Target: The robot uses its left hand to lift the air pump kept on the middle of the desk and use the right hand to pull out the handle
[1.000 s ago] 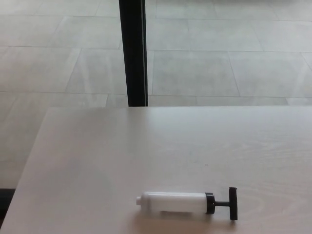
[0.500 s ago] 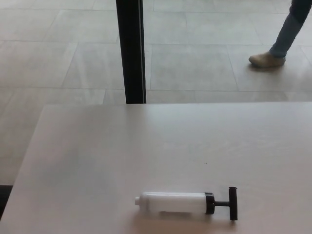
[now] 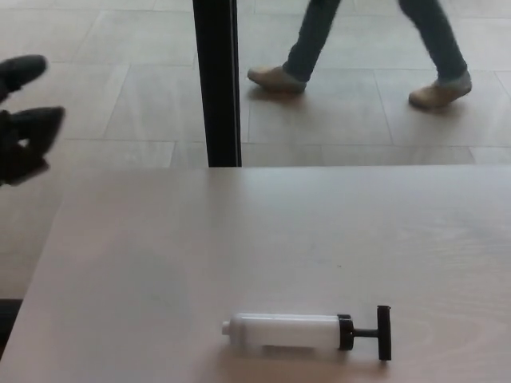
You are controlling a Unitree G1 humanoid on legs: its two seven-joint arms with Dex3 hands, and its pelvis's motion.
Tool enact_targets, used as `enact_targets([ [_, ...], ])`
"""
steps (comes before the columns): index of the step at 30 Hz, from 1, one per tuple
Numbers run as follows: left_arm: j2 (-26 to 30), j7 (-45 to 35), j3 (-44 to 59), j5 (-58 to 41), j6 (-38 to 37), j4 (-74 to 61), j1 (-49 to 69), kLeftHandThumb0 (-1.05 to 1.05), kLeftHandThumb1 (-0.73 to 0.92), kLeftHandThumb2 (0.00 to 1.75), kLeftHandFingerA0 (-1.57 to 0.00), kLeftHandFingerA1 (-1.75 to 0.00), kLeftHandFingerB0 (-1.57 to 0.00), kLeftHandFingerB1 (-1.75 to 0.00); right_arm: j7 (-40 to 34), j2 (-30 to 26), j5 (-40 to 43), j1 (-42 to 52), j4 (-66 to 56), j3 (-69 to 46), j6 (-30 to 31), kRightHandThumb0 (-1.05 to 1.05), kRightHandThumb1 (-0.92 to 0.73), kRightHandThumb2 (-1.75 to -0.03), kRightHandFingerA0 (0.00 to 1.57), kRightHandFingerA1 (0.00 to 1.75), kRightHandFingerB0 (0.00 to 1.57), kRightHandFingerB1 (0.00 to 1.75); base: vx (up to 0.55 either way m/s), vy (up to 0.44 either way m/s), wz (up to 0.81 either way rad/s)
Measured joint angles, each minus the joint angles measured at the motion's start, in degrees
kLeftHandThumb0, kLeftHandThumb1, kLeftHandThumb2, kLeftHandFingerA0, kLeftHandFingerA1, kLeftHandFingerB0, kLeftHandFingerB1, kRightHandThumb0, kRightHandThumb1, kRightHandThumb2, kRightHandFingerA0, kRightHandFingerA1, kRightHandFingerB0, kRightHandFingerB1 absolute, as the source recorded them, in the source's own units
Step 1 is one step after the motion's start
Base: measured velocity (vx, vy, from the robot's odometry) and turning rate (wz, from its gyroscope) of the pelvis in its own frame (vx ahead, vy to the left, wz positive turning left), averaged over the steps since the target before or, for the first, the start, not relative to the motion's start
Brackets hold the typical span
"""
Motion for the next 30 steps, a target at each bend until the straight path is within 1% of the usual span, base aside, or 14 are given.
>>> enact_targets([
  [1, -0.5, -0.1, -2.0, 0.7, 0.0, -0.3, 0.0, -0.45, 0.55, 0.58, -0.43, -0.61, -0.42, -0.49, -0.1, 0.5, -0.3, -0.1, -0.4, 0.9, 0.1, -0.74, -0.82, -0.64, 0.32, 0.45, 0.15, 0.29, 0.0, 0.0, 0.0],
  [4, -1.8, -0.5, -8.0, 2.8, 0.0, -0.6, -0.2, -0.44, 0.52, 0.64, -0.39, -0.62, -0.4, -0.49, -0.4, 1.8, -1.2, -0.8, -0.9, 3.6, 0.3, -0.79, -0.8, -0.65, 0.32, 0.44, 0.17, 0.28, 0.0, 0.0, 0.0],
  [8, -2.8, -1.3, -16.2, 5.7, 0.2, -1.1, -0.2, -0.53, 0.6, 0.57, -0.42, -0.62, -0.4, -0.48, -1.0, 3.6, -2.5, -1.3, -1.0, 6.6, 0.5, -0.81, -0.81, -0.65, 0.37, 0.41, 0.21, 0.28, 0.0, 0.0, 0.0],
  [9, -3.1, -1.6, -18.4, 6.6, 0.2, -1.1, -0.1, -0.53, 0.6, 0.59, -0.43, -0.61, -0.4, -0.48, -1.3, 4.1, -3.0, -1.4, -1.1, 7.4, 0.6, -0.8, -0.64, -1.02, 0.3, 0.53, 0.14, 0.42, 0.0, 0.0, 0.0],
  [10, -3.4, -1.7, -19.9, 7.3, 0.3, -1.1, -0.1, -0.53, 0.6, 0.59, -0.43, -0.61, -0.4, -0.48, -1.5, 4.4, -3.3, -1.5, -1.1, 8.0, 0.7, -0.8, -0.64, -1.02, 0.3, 0.53, 0.14, 0.42, 0.0, 0.0, 0.0],
  [11, -3.8, -1.8, -21.8, 8.1, 0.4, -1.1, 0.0, -0.55, 0.6, 0.6, -0.44, -0.6, -0.4, -0.47, -1.8, 4.7, -3.7, -1.7, -1.1, 8.7, 0.8, -0.79, -0.64, -1.01, 0.31, 0.54, 0.16, 0.43, 0.0, 0.0, 0.0],
  [12, -4.1, -1.8, -23.4, 8.8, 0.6, -1.4, 0.2, -0.55, 0.59, 0.62, -0.43, -0.6, -0.39, -0.47, -2.1, 5.0, -4.0, -1.9, -1.1, 9.2, 0.9, -0.79, -0.8, -0.65, 0.38, 0.42, 0.24, 0.29, 0.0, 0.0, 0.0],
  [13, -4.3, -1.9, -25.0, 9.6, 0.8, -1.7, 0.6, -0.54, 0.59, 0.61, -0.44, -0.59, -0.4, -0.46, -2.4, 5.3, -4.3, -2.2, -1.1, 9.6, 0.9, -0.79, -0.63, -1.01, 0.31, 0.54, 0.15, 0.42, 0.0, 0.0, 0.0],
  [14, -4.4, -2.0, -25.7, 10.0, 0.9, -2.0, 0.9, -0.61, 0.62, 0.61, -0.41, -0.6, -0.38, -0.45, -2.6, 5.5, -4.5, -2.4, -1.1, 9.8, 0.9, -0.78, -0.8, -0.65, 0.39, 0.43, 0.25, 0.29, 0.0, 0.0, 0.0],
  [15, -4.6, -2.1, -27.5, 11.0, 1.2, -2.5, 1.6, -0.59, 0.61, 0.62, -0.4, -0.61, -0.38, -0.47, -3.1, 5.7, -4.9, -2.8, -1.1, 10.1, 0.9, -0.83, -0.65, -1.01, 0.33, 0.54, 0.2, 0.44, 0.0, 0.0, 0.0],
  [16, -4.7, -2.2, -28.8, 11.7, 1.5, -2.9, 2.1, -0.57, 0.62, 0.59, -0.4, -0.6, -0.39, -0.46, -3.3, 6.0, -5.1, -3.0, -1.1, 10.3, 0.9, -0.81, -0.8, -0.64, 0.4, 0.44, 0.28, 0.3, 0.0, 0.0, 0.0],
  [25, -6.1, -2.5, -36.3, 18.6, 4.0, -7.0, 8.0, -0.56, 0.64, 0.59, -0.43, -0.6, -0.37, -0.42, -6.0, 6.7, -7.4, -4.1, -1.3, 10.8, 1.4, -0.84, -0.78, -0.64, 0.43, 0.49, 0.34, 0.32, 0.0, 0.0, 0.0],
  [27, -6.0, -2.6, -37.9, 20.1, 4.2, -7.6, 8.2, -0.62, 0.67, 0.6, -0.37, -0.54, -0.33, -0.39, -6.2, 6.7, -7.5, -4.2, -1.4, 10.8, 1.5, -0.85, -0.76, -0.63, 0.43, 0.52, 0.36, 0.33, 0.0, 0.0, 0.0],
  [30, -5.8, -2.7, -40.4, 22.4, 4.5, -8.1, 7.7, -0.65, 0.67, 0.6, -0.31, -0.57, -0.33, -0.4, -6.3, 6.8, -7.6, -4.5, -1.5, 10.8, 1.7, -0.83, -0.75, -0.63, 0.43, 0.51, 0.36, 0.33, 0.0, 0.0, 0.0],
])
